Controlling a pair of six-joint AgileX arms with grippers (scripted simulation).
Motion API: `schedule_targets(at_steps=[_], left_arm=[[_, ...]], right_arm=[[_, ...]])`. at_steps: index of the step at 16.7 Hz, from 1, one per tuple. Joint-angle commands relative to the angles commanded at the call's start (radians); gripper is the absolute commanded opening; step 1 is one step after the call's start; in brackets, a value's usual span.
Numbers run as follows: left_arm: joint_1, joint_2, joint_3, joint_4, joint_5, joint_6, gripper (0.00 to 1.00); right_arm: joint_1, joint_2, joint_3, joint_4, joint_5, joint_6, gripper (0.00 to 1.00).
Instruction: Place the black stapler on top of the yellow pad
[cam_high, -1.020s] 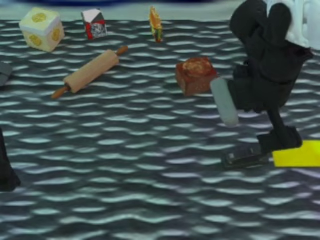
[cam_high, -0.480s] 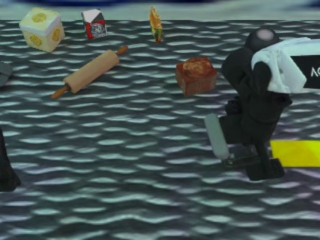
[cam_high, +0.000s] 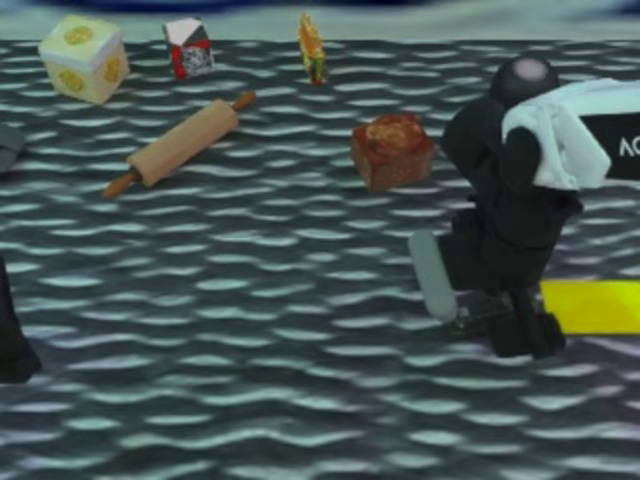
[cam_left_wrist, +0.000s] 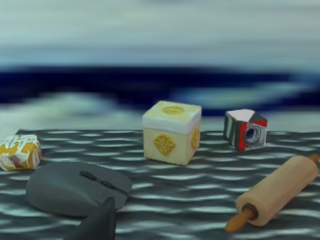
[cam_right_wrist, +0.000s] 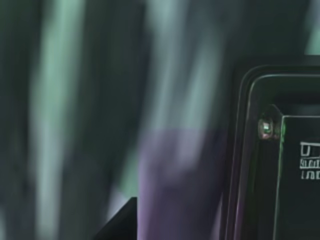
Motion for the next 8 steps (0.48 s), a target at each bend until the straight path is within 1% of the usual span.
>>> schedule_targets(at_steps=[8], left_arm=[[0.000,0.000,0.000,0.000,0.000,0.000,1.00]], right_arm=[[0.000,0.000,0.000,0.000,0.000,0.000,0.10]])
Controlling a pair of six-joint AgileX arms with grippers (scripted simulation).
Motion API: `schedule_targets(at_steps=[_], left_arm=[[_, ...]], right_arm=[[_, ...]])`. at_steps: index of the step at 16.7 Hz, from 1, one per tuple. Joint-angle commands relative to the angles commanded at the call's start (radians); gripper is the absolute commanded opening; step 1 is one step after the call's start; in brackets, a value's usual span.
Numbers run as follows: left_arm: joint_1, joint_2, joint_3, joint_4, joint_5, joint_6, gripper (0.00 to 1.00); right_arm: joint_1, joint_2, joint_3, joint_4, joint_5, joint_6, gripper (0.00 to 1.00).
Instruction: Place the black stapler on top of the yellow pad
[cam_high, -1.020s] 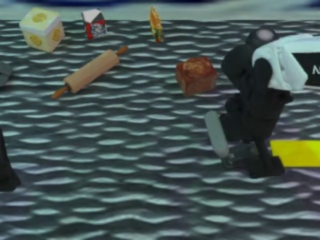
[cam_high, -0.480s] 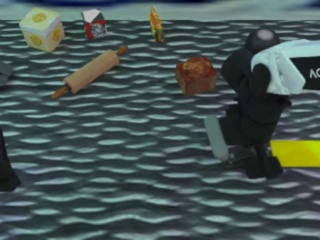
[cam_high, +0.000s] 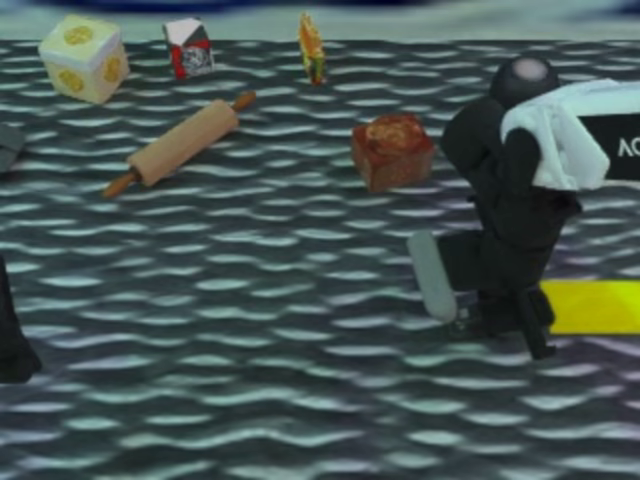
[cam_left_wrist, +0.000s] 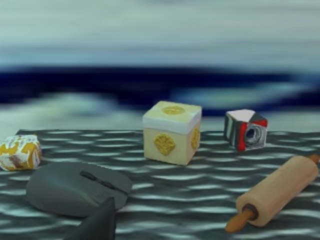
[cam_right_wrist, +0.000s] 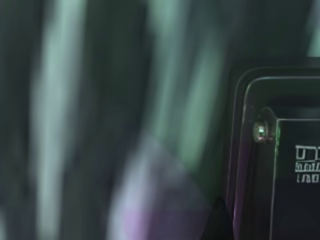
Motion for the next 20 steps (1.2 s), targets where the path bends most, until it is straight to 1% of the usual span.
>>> schedule_targets(at_steps=[1,2,12,14,20], left_arm=[[0.000,0.000,0.000,0.000,0.000,0.000,1.00],[0.000,0.000,0.000,0.000,0.000,0.000,1.00],[0.000,0.000,0.000,0.000,0.000,0.000,1.00],[0.000,0.000,0.000,0.000,0.000,0.000,1.00],[0.000,0.000,0.000,0.000,0.000,0.000,1.00]], right_arm=[[0.000,0.000,0.000,0.000,0.000,0.000,0.02],[0.000,0.000,0.000,0.000,0.000,0.000,0.00],[-0.002,-0.005,0.016,-0.017,0.000,0.000,0.00],[-0.003,-0.022,0.059,-0.074,0.000,0.000,0.00],[0.006,-0.100,0.221,-0.331,-0.001,-0.008,0.00]])
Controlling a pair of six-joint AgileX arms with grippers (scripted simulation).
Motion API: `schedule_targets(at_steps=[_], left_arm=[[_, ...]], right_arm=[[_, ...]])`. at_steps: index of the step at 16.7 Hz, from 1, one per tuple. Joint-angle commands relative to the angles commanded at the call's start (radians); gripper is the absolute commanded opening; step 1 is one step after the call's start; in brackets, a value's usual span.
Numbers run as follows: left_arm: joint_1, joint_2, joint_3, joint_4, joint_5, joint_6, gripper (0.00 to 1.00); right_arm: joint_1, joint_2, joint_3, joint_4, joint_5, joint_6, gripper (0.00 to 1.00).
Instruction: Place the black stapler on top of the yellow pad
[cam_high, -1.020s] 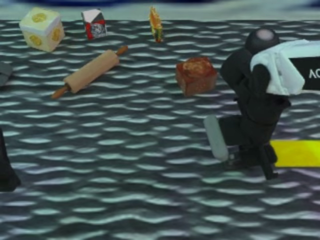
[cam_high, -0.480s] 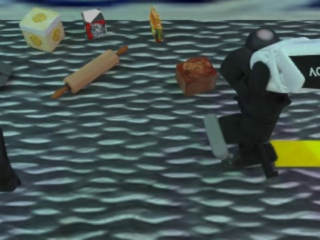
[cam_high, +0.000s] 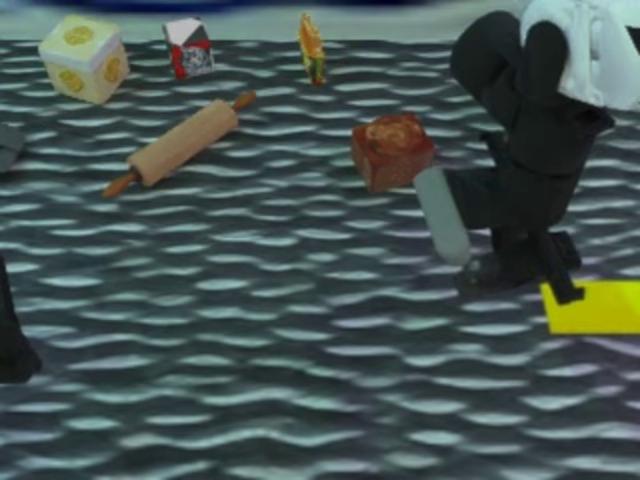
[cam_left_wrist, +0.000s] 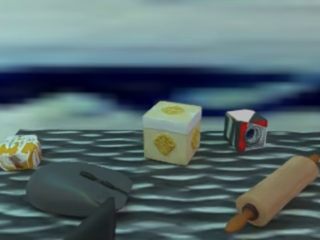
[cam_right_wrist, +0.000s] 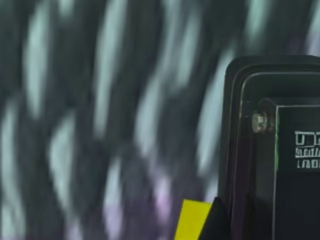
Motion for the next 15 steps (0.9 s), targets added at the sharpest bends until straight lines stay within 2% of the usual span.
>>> schedule_targets(at_steps=[8,11,15], left_arm=[[0.000,0.000,0.000,0.000,0.000,0.000,1.00],[0.000,0.000,0.000,0.000,0.000,0.000,1.00],[0.000,0.000,0.000,0.000,0.000,0.000,1.00]], right_arm=[[-0.020,-0.024,0.016,-0.026,-0.003,-0.003,0.00],[-0.112,-0.066,-0.028,-0.001,-0.021,-0.052,0.00],[-0.283,-0.134,-0.113,0.037,-0.051,-0.150,0.00]])
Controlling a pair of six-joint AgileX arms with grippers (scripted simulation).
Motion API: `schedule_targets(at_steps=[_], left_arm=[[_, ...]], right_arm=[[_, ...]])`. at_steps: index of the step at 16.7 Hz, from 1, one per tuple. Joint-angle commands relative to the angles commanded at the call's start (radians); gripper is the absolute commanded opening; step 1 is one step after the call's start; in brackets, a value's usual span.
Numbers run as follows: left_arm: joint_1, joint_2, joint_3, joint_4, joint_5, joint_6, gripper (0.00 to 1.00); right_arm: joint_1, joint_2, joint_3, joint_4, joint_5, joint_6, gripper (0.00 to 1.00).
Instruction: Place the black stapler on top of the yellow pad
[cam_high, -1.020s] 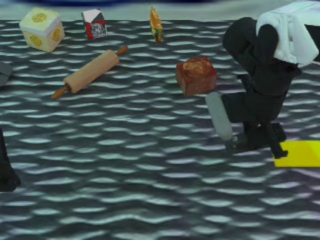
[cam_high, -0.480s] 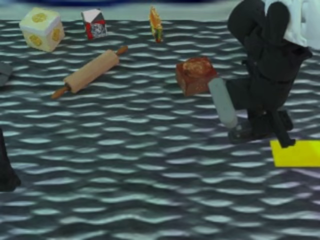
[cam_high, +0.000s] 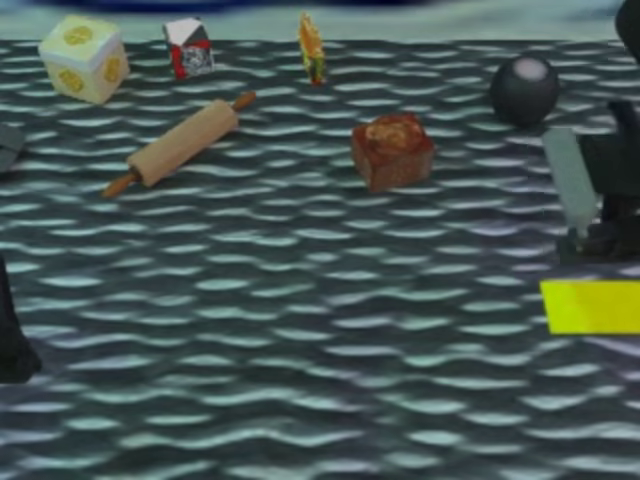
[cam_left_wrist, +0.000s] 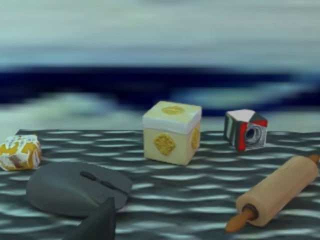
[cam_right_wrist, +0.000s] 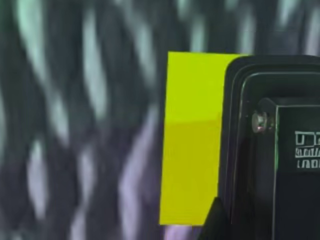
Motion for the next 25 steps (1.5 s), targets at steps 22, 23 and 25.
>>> schedule_targets(at_steps=[22,23,25], left_arm=[[0.000,0.000,0.000,0.000,0.000,0.000,1.00],[0.000,0.000,0.000,0.000,0.000,0.000,1.00],[0.000,0.000,0.000,0.000,0.000,0.000,1.00]], right_arm=[[-0.062,0.108,-0.270,0.399,-0.015,-0.030,0.00],[-0.062,0.108,-0.270,0.399,-0.015,-0.030,0.00],[-0.062,0.108,-0.270,0.399,-0.015,-0.030,0.15]])
